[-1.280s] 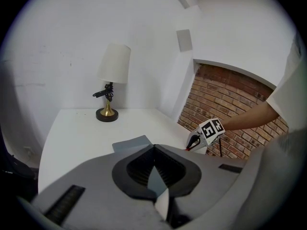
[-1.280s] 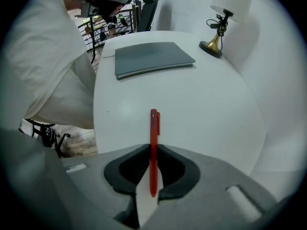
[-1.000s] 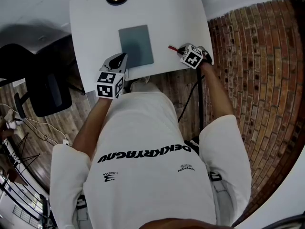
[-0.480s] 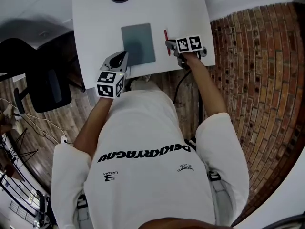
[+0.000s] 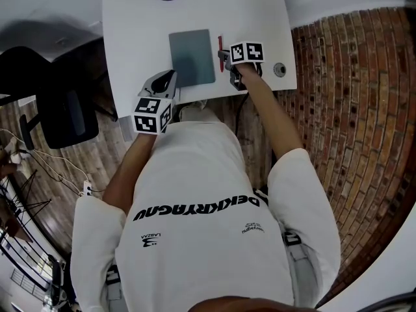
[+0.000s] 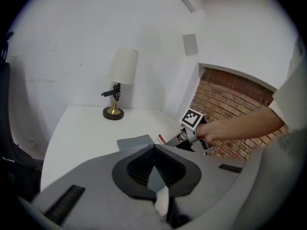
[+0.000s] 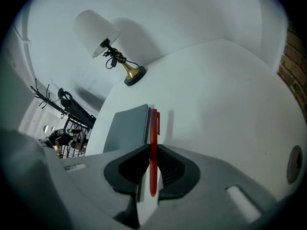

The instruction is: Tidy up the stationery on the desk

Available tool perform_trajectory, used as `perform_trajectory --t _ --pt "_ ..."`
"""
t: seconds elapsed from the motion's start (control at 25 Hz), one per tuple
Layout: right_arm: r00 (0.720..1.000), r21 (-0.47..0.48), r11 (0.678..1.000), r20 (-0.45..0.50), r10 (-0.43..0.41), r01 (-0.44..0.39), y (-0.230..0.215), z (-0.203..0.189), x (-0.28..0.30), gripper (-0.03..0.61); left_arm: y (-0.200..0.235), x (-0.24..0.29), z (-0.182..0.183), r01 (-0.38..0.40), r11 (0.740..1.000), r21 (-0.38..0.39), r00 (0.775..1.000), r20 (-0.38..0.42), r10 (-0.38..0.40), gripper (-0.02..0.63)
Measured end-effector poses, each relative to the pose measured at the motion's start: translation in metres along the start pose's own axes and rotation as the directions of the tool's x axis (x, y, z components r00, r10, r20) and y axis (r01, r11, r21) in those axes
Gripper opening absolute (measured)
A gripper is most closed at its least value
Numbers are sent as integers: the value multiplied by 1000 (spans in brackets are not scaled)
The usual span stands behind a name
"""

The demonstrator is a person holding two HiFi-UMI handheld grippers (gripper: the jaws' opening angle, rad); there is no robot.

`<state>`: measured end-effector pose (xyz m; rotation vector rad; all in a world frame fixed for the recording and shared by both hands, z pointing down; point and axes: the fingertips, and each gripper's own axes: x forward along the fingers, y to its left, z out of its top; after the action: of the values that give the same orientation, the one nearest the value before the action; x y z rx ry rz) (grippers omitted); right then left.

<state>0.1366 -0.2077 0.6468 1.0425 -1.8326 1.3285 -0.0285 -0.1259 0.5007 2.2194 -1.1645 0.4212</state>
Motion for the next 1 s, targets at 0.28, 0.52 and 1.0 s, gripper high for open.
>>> perform_trajectory --t 0.28,0.52,1.0 --pt "997 -24 997 -28 -76 76 1 -3 13 52 3 -1 -2 -1 1000 -14 1000 -4 1 -2" --pt "992 -31 993 -46 -115 114 -1 -5 20 52 5 -3 -4 -7 1000 -21 1000 -3 7 -2" --pt "991 25 991 25 -131 130 3 3 16 94 10 -8 0 -4 1000 -24 1000 9 5 -2"
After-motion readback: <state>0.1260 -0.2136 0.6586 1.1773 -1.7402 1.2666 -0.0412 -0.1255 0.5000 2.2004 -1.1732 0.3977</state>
